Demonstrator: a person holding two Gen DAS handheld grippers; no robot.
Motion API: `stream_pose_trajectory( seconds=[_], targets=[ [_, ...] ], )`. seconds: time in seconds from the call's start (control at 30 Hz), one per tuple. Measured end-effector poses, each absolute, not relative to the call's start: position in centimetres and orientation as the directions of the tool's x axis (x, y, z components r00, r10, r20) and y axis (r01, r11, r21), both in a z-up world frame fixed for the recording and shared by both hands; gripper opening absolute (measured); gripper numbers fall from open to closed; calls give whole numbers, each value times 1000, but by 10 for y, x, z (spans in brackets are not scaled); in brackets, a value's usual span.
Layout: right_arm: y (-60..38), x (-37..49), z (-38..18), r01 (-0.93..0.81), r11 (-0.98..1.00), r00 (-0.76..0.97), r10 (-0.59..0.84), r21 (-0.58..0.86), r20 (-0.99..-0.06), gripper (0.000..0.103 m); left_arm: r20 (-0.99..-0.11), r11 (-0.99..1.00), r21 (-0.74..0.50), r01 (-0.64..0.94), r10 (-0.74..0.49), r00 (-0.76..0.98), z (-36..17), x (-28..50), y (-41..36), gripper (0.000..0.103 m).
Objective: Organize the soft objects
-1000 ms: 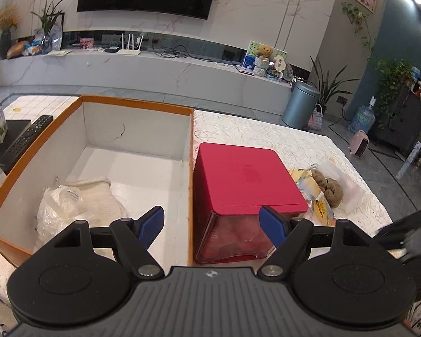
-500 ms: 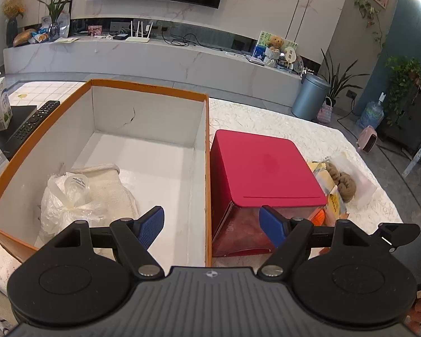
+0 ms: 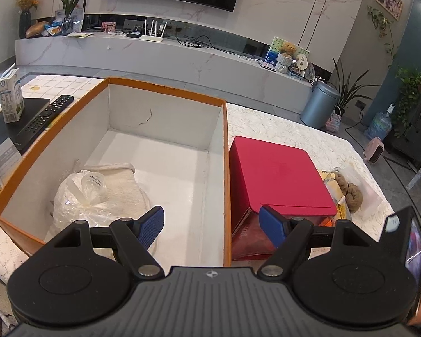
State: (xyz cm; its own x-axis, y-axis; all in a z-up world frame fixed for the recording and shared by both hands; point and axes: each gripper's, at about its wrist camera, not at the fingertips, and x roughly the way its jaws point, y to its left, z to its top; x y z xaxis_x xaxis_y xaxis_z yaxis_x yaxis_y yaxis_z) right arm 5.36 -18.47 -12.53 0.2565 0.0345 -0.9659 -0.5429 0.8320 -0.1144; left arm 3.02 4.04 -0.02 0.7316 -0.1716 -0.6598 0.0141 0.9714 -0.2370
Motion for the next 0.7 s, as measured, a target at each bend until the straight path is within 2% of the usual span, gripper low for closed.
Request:
stream_pose_trajectory(
  seconds=[0.07, 0.13, 0.27, 0.33, 0.37, 0.43, 0.6, 0.7],
  targets=[
    [-196, 60, -126, -511, 858, 236, 86, -48, -968, 97, -660, 972, -235, 19, -174, 731, 0, 31, 39, 91],
    [-203, 61, -121, -490, 871, 258, 124, -19, -958, 78, -665, 973, -230, 20, -172, 727, -2, 32, 37, 91],
    [-210, 61, -115, -508, 861, 281, 130, -33, -951, 59, -672, 973, -229, 11, -167, 721, -4, 33, 37, 91],
    [-215, 57, -110, -508, 859, 327, 127, -61, -937, 29, -675, 971, -239, 0, -166, 719, -5, 34, 39, 91],
    [-219, 54, -106, -507, 858, 359, 126, -80, -925, 24, -675, 969, -245, -3, -169, 718, -5, 35, 39, 91],
    [-224, 46, -101, -515, 853, 390, 144, -85, -910, 20, -676, 967, -253, -5, -173, 716, -5, 35, 41, 91],
    [-230, 25, -77, -529, 844, 469, 211, -82, -858, 20, -666, 968, -251, 15, -184, 723, -4, 34, 38, 91],
    [-239, 11, -53, -462, 884, 543, 221, -69, -810, 20, -657, 968, -249, 32, -193, 728, -2, 32, 35, 91]
  ],
)
